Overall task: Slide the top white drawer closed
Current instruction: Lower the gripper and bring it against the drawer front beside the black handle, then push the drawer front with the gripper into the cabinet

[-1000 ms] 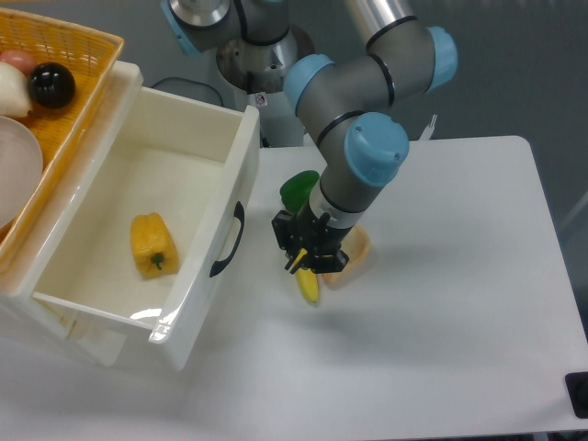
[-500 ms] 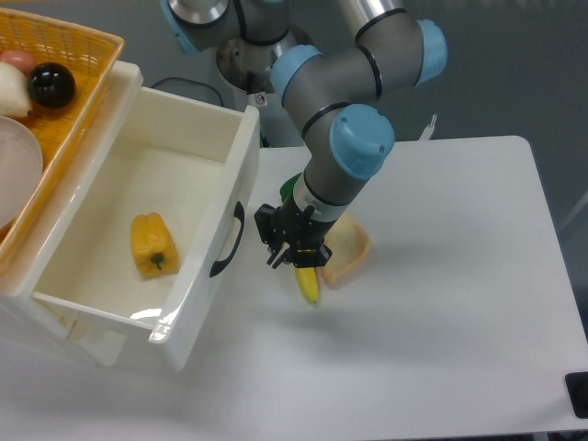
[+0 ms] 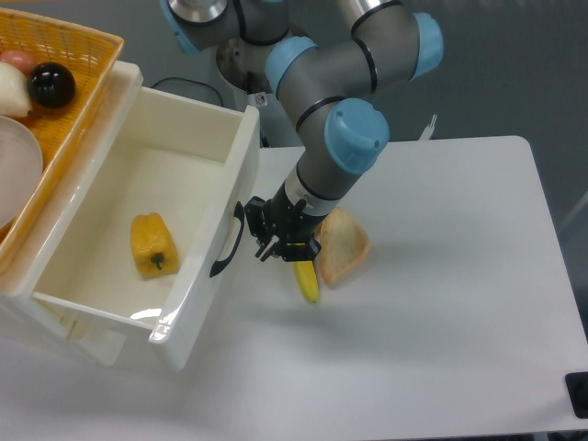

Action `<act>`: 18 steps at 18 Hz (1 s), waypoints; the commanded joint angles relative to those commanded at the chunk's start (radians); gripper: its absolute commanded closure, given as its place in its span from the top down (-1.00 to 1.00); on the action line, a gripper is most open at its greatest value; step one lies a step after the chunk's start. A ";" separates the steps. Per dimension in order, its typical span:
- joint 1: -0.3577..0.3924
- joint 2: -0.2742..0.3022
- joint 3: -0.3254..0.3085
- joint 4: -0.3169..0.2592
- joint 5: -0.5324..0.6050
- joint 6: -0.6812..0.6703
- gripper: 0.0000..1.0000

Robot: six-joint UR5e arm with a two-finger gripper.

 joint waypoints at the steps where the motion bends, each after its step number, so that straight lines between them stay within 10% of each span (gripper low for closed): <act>1: 0.000 0.006 0.000 -0.005 -0.002 0.000 -0.65; 18: -0.029 0.032 0.000 -0.069 -0.034 0.000 -0.65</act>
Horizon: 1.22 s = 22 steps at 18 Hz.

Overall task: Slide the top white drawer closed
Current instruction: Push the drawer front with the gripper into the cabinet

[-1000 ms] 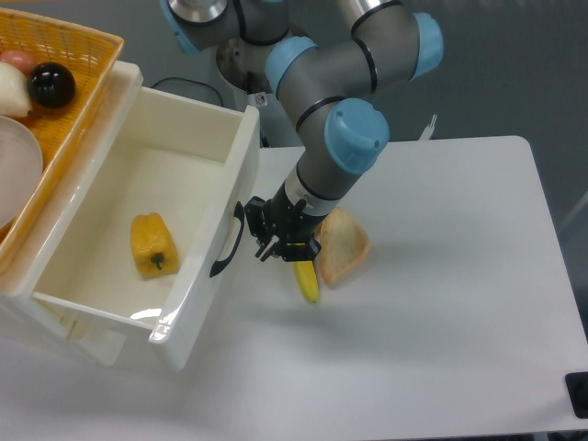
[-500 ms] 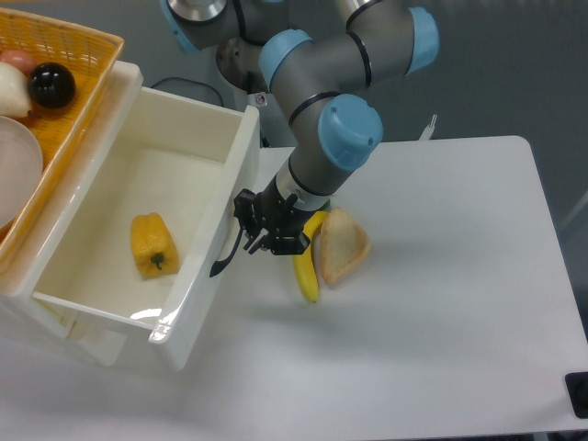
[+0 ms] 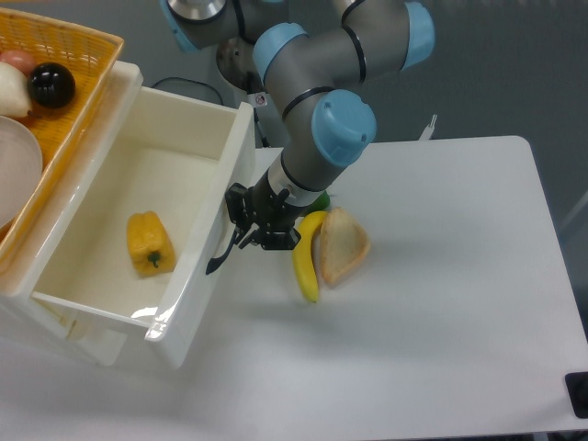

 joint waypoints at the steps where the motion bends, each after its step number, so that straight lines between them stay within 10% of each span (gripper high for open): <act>1: 0.000 0.005 0.000 0.000 0.000 0.000 -0.65; 22: -0.058 0.035 -0.012 -0.022 -0.018 -0.018 -0.65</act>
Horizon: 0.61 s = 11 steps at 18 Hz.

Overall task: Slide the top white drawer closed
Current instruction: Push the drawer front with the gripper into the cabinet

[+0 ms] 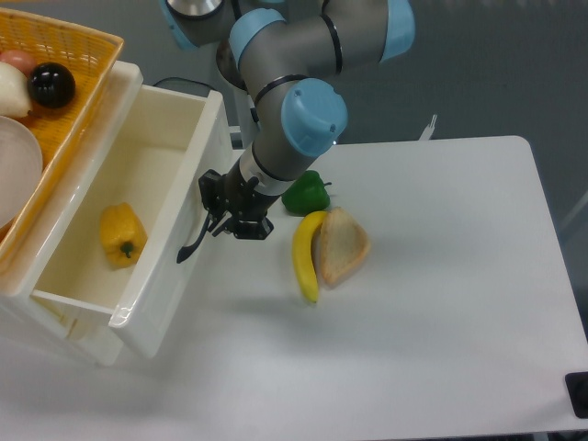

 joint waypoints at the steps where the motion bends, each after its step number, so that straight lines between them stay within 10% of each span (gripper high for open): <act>1: -0.003 0.000 -0.002 0.000 -0.002 -0.003 -0.65; 11: -0.041 0.011 -0.002 0.002 -0.021 -0.012 -0.65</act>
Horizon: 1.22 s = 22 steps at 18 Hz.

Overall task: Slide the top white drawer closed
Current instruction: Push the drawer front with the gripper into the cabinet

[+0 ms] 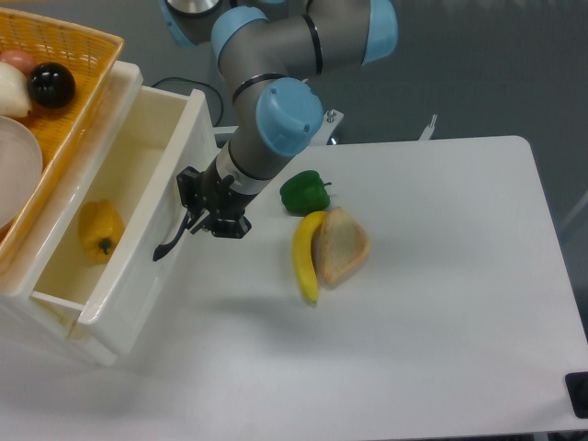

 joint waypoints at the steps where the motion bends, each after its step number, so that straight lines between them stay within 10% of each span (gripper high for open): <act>1: -0.008 0.000 0.000 0.000 0.000 0.000 -0.65; 22: -0.072 0.017 -0.021 0.000 0.000 -0.009 -0.65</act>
